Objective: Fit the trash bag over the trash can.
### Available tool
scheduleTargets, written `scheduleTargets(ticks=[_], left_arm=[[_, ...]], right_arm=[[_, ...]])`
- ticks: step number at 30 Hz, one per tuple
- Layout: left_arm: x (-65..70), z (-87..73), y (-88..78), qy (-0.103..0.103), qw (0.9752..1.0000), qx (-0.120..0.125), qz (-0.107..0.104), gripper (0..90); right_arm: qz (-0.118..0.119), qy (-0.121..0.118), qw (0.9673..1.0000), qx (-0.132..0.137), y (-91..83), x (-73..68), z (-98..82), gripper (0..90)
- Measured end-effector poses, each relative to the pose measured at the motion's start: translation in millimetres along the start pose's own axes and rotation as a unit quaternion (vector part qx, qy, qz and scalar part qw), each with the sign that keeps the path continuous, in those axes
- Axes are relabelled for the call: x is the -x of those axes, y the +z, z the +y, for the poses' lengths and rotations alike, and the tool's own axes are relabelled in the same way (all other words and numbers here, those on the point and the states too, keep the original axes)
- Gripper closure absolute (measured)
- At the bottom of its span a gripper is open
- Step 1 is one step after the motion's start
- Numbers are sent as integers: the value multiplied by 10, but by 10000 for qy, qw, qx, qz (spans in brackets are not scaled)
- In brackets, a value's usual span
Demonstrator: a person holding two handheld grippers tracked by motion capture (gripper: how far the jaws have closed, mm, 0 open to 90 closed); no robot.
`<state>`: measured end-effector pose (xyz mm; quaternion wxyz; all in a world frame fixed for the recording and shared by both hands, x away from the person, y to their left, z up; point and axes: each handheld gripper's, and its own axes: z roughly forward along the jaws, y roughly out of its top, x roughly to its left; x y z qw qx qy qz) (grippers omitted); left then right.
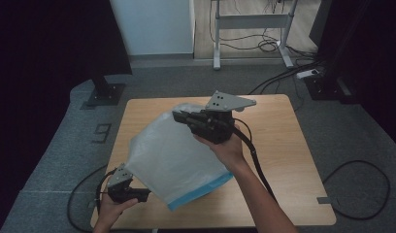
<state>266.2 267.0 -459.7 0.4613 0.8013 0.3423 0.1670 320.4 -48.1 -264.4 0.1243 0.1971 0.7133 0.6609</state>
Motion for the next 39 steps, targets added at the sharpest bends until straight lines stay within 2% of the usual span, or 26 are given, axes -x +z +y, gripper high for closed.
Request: scheduleTargets(ticks=[9, 13, 20, 30, 39], left_arm=[[-5, -1, -7, 11, 10000, 7, 13, 139], [-2, 2, -3, -19, 10000, 27, -18, 140], [24, 15, 19, 4, 10000, 9, -85, 143], [23, 5, -13, 29, 9998, 22, -175, 186], [23, 24, -184, 19, 9988, 148, -461, 259]], right_arm=[[-127, 156, 9997, -104, -53, 93, -207, 891], [-196, 297, 9992, -182, -121, 174, -363, 891], [-262, 426, 9985, -209, -223, 249, -492, 890], [-397, 493, 9979, -153, -234, 295, -480, 891], [-560, 523, 9970, -65, -215, 337, -439, 891]])
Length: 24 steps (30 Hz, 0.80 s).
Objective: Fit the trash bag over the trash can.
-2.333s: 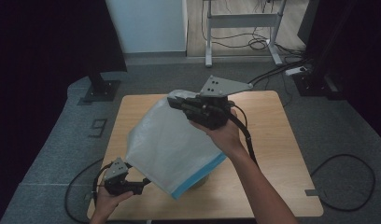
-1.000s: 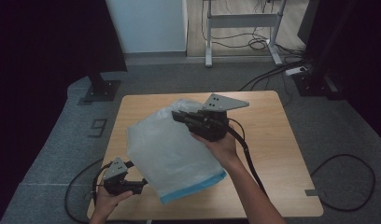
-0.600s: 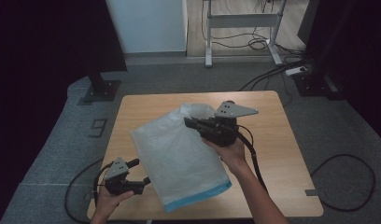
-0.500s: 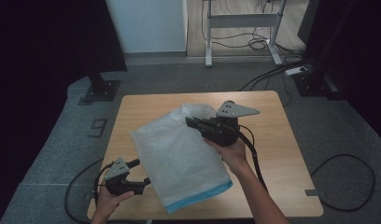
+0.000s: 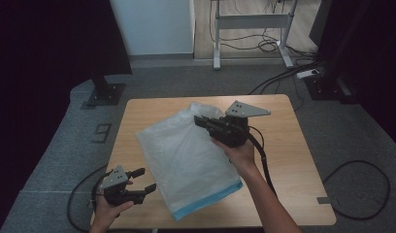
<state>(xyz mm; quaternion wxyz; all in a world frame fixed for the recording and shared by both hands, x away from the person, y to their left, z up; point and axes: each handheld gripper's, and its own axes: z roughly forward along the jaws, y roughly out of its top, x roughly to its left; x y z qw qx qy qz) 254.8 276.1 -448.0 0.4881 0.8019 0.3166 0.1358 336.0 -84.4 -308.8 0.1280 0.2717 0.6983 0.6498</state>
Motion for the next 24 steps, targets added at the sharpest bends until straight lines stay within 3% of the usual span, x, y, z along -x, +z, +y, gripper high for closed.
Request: scheduleTargets(ticks=[11, 16, 19, 24], left_arm=[[145, 93, -148, 45, 9998, 14, -179, 238], [201, 120, -264, -47, 9985, 251, -488, 233], [210, 136, -260, -67, 9980, 289, -567, 231], [281, 184, -87, -70, 9974, 150, -697, 231]], right_arm=[[-84, 27, 9999, 85, 34, 16, 36, 891], [-99, 36, 9999, 132, 29, 12, 58, 891], [-97, 33, 9998, 157, 28, 0, 62, 891], [-106, 24, 9998, 165, 28, -13, 63, 891]])
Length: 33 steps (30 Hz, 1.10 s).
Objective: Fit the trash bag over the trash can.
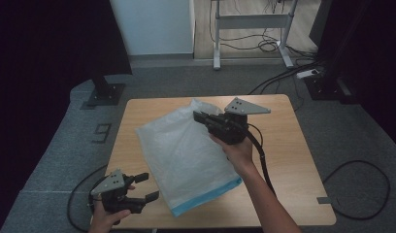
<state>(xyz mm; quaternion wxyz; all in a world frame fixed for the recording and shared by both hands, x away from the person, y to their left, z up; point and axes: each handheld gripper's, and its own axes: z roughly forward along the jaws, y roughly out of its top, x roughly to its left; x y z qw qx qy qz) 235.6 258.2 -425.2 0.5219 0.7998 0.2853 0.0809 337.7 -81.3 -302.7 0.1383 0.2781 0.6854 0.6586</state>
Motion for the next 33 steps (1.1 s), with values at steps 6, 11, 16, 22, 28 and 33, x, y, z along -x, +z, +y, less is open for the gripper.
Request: scheduleTargets(ticks=[6, 11, 16, 22, 28, 33], left_arm=[[42, 12, 154, -96, 9998, -135, -58, 297], [29, 27, 208, -235, 9996, -155, -61, 478], [15, 44, 223, -274, 9992, -140, -249, 666], [20, 67, 219, -288, 9993, -68, -242, 865], [74, 119, 161, -245, 9995, 63, -213, 900], [140, 210, 59, -171, 9990, 220, -353, 900]], right_arm=[[-28, -33, 10000, 42, -32, -11, 2, 891], [-32, -50, 10000, 57, -55, -20, -9, 891], [-25, -42, 10000, 69, -66, -19, -22, 891], [15, -92, 9999, 65, -81, -34, -35, 891], [38, -143, 9998, 120, -132, -41, -40, 890], [52, -173, 9998, 96, -168, -25, -79, 890]])
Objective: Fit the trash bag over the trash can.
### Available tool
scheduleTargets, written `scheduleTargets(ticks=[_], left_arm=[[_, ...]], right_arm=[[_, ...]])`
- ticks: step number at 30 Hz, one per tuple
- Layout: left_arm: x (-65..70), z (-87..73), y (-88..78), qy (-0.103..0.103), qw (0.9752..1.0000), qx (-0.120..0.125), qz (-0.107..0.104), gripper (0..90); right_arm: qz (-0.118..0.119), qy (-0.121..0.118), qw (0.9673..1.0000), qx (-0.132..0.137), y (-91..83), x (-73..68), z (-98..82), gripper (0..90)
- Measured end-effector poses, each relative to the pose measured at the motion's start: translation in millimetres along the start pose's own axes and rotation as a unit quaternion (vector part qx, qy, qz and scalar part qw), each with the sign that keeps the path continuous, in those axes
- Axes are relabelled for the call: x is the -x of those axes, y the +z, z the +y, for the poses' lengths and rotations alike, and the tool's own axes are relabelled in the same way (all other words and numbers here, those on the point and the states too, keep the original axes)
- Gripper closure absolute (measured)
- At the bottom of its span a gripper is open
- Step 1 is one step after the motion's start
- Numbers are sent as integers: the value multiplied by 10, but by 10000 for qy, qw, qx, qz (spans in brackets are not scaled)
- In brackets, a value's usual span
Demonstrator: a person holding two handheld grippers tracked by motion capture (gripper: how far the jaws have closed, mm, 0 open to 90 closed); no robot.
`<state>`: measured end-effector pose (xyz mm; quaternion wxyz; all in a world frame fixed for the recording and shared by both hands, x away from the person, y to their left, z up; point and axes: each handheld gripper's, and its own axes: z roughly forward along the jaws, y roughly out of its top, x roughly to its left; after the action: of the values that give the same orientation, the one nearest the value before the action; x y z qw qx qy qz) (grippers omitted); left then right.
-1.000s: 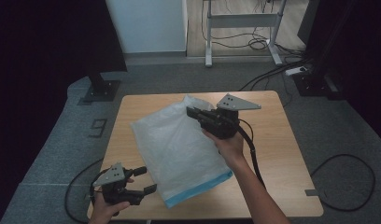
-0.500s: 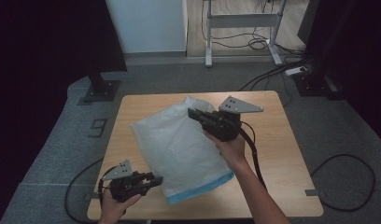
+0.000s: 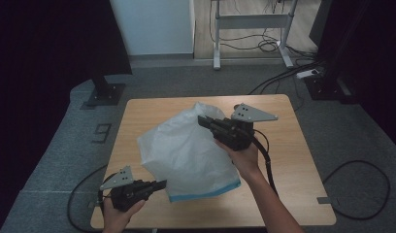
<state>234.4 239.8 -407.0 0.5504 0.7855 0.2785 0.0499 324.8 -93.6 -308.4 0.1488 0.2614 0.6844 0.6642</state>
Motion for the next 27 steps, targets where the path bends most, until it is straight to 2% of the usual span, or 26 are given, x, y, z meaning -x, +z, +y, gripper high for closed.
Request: scheduleTargets(ticks=[3, 7, 12, 16, 21, 27], left_arm=[[49, 67, -77, 56, 9997, 193, -142, 900], [108, 145, -144, 155, 9990, 317, -263, 900], [134, 195, -216, 154, 9977, 507, -416, 900], [143, 218, -265, 169, 9974, 561, -421, 900], [136, 180, -245, 145, 9975, 539, -424, 900], [148, 236, -316, 152, 9957, 762, -507, 900]], right_arm=[[-6, 2, 10000, -43, -2, 9, -30, 890], [41, 42, 9999, -104, 15, 7, -71, 890], [60, 14, 9999, -157, 52, -20, -93, 890], [65, -16, 9998, -205, 79, -37, -109, 891], [48, -4, 9998, -193, 86, -34, -105, 890], [-31, 7, 9997, -251, 97, -2, -124, 890]])
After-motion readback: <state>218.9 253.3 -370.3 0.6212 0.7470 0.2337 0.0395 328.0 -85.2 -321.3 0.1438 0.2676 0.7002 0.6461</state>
